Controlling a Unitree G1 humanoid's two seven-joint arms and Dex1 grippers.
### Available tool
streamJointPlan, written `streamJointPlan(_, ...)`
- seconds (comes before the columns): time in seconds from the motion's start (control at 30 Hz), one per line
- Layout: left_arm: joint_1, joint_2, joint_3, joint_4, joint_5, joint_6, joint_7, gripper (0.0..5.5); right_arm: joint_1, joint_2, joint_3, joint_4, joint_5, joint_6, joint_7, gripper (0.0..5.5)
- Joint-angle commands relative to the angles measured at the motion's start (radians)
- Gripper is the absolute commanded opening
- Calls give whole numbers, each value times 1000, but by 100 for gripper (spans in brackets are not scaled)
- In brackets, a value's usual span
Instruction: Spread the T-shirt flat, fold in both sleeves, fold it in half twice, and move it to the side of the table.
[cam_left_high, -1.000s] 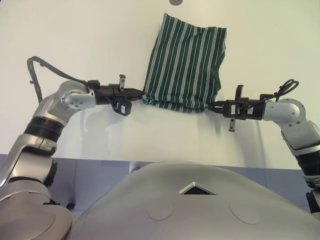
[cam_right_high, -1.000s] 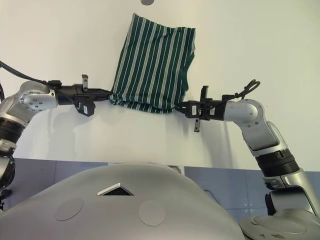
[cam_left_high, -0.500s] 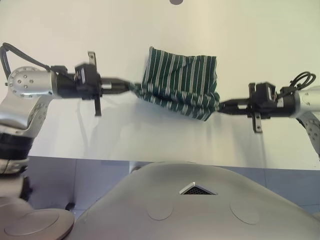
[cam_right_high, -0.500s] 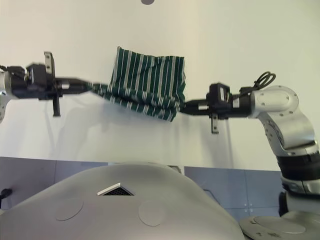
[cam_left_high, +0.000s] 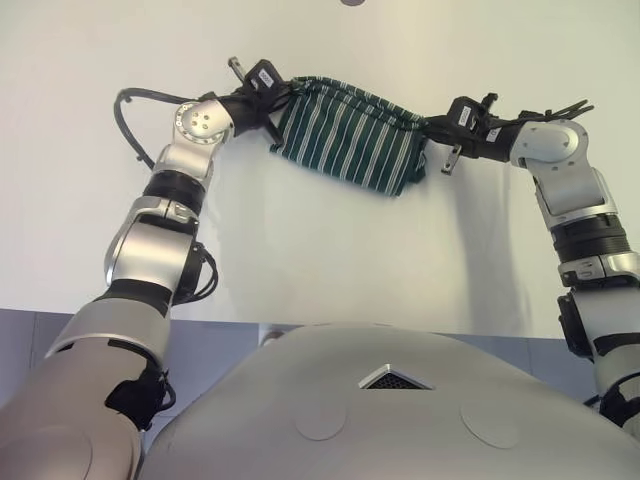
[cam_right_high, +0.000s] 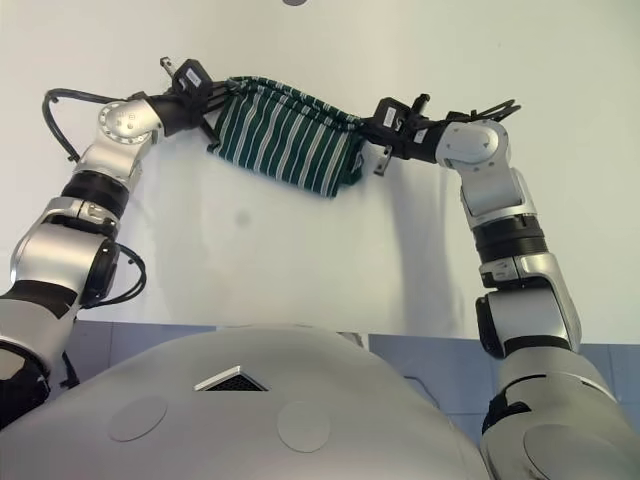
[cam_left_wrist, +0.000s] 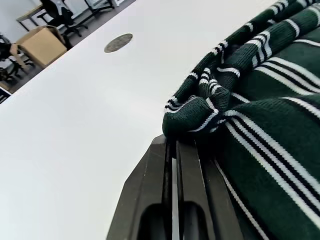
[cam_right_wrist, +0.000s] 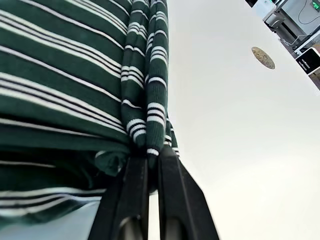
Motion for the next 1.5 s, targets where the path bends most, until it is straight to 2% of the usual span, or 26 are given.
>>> streamJointPlan(0.03, -35, -46, 37, 145, 56, 32, 143, 76, 0, 51, -43, 53, 3, 107, -76, 71)
streamJointPlan(0.1, -81, -73, 151, 185, -33, 104, 178, 122, -17, 142, -148, 105, 136, 238, -106, 120)
streamJointPlan(0.2, -136, -97, 349, 228, -191, 287, 201, 173, -68, 267, -377, 285, 387, 508, -166, 177)
streamJointPlan(0.3, -154, -76, 551, 242, -347, 432, 292, 228, -153, 300, -657, 464, 646, 686, -256, 232)
streamJointPlan(0.37, -138, -33, 697, 241, -462, 496, 373, 262, -203, 291, -790, 521, 745, 683, -317, 274)
streamJointPlan(0.4, -121, -7, 757, 233, -508, 514, 400, 282, -216, 295, -790, 477, 739, 640, -322, 298)
streamJointPlan(0.47, -83, 33, 806, 192, -535, 494, 387, 314, -200, 351, -661, 246, 656, 536, -286, 337)
streamJointPlan(0.57, -30, 33, 804, 12, -534, 368, 226, 369, -108, 404, -291, -114, 432, 357, -167, 398)
streamJointPlan(0.63, 45, 15, 794, -220, -572, 362, 111, 373, -58, 389, -60, -158, 286, 260, -50, 402)
streamJointPlan(0.7, 104, 1, 772, -388, -596, 395, 54, 373, -49, 385, 42, -35, 193, 196, 5, 402)
streamJointPlan(0.77, 142, -11, 755, -477, -596, 422, 54, 373, -89, 415, 30, 178, 154, 162, -41, 402)
streamJointPlan(0.83, 163, -25, 743, -515, -588, 437, 76, 373, -150, 449, -45, 413, 147, 153, -186, 402)
streamJointPlan(0.9, 177, -36, 743, -536, -593, 451, 91, 373, -195, 471, -182, 573, 240, 198, -299, 402)
streamJointPlan(0.97, 190, -47, 746, -547, -596, 461, 101, 373, -233, 464, -414, 719, 427, 269, -417, 402)
streamJointPlan(1.03, 186, -56, 752, -533, -602, 471, 111, 373, -235, 400, -652, 833, 604, 224, -599, 402)
streamJointPlan(1.07, 183, -59, 753, -525, -603, 473, 114, 373, -227, 364, -720, 863, 641, 173, -679, 402)
streamJointPlan(1.13, 179, -64, 748, -500, -591, 466, 114, 373, -213, 301, -777, 893, 648, 85, -776, 402)
streamJointPlan(1.2, 180, -74, 722, -489, -564, 446, 109, 373, -223, 276, -797, 899, 636, 48, -761, 402)
streamJointPlan(1.3, 187, -96, 651, -508, -491, 382, 91, 373, -288, 279, -769, 850, 588, -7, -562, 402)
streamJointPlan(1.4, 212, -93, 550, -610, -381, 292, 76, 373, -319, 298, -605, 616, 459, -128, -363, 402)
streamJointPlan(1.5, 246, -94, 465, -757, -330, 272, 50, 373, -240, 310, -454, 236, 340, -157, -329, 402)
